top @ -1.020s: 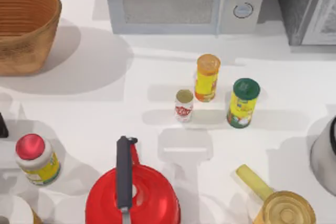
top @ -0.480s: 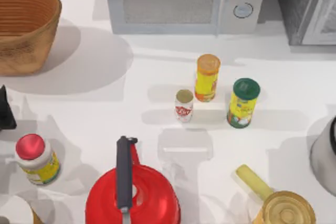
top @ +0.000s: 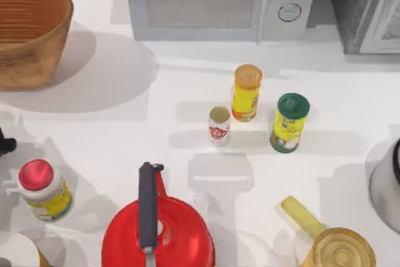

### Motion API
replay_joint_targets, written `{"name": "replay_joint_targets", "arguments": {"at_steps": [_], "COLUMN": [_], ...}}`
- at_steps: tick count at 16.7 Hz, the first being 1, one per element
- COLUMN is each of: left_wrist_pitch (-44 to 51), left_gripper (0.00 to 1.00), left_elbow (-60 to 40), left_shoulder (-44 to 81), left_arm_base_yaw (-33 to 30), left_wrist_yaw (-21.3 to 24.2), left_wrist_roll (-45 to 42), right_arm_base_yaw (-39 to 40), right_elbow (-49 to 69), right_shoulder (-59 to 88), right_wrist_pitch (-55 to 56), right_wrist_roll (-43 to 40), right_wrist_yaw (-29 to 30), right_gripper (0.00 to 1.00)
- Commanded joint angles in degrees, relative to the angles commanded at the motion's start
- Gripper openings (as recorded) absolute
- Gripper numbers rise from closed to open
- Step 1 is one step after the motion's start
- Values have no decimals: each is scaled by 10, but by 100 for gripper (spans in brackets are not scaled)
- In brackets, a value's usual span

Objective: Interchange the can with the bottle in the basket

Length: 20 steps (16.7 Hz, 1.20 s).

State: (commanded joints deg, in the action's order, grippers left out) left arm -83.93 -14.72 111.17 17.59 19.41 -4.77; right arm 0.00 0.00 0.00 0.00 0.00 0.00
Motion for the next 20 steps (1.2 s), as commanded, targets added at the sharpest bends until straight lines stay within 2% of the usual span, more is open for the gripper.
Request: {"name": "replay_joint_targets", "arguments": {"at_steps": [6, 16, 20], "left_wrist_pitch": [0, 0, 3], "left_gripper": [2, 0, 0], "left_elbow": [0, 1, -14], "left_shoulder": [0, -1, -57], "left_arm_base_yaw": [0, 0, 15], "left_wrist_yaw": [0, 0, 3], "left_wrist_roll": [0, -1, -23], "right_arm_base_yaw": [0, 0, 0], "right_elbow": [0, 0, 0], "right_shoulder": [0, 0, 0], "right_wrist_pitch": [0, 0, 0], "right_wrist_roll": [0, 0, 0], "right_wrist_yaw": [0, 0, 0], "right_gripper": [100, 100, 100]}}
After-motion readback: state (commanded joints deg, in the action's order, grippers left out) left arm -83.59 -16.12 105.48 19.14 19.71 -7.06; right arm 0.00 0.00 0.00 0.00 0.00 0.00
